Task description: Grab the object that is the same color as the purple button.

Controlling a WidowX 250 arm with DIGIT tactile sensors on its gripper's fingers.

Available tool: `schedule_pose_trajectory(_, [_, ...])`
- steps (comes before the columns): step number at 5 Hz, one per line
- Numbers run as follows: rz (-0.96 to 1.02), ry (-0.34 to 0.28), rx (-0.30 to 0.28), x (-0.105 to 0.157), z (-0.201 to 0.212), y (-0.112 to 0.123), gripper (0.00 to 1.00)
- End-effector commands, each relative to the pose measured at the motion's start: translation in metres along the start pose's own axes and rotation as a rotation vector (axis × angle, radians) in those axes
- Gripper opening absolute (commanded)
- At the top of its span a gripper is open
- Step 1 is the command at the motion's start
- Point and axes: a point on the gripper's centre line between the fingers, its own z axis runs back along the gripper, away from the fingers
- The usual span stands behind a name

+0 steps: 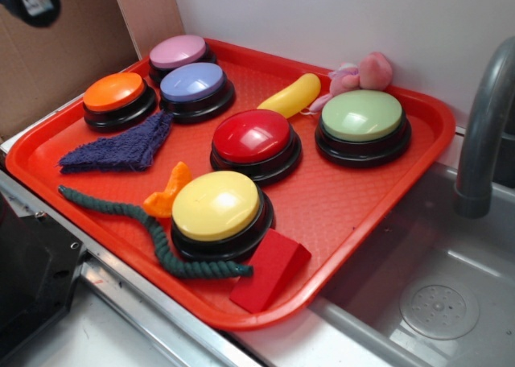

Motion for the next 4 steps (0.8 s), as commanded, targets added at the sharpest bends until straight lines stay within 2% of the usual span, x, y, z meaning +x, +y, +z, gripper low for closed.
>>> schedule_pose_trajectory(1, [-0.168, 0.027, 0.048, 0.016, -0.034, 0.029, 1.00])
schedule_pose_trajectory(2, [-0.261, 0.018, 0.050, 0.019, -0.055, 0.043, 1.00])
schedule_pose_trajectory(3, [-0.293, 0.038, 0.089, 0.022, -0.076, 0.052, 1.00])
schedule_pose_trajectory(4, [-0.348, 0.041, 0.062, 0.025, -0.096, 0.060, 1.00])
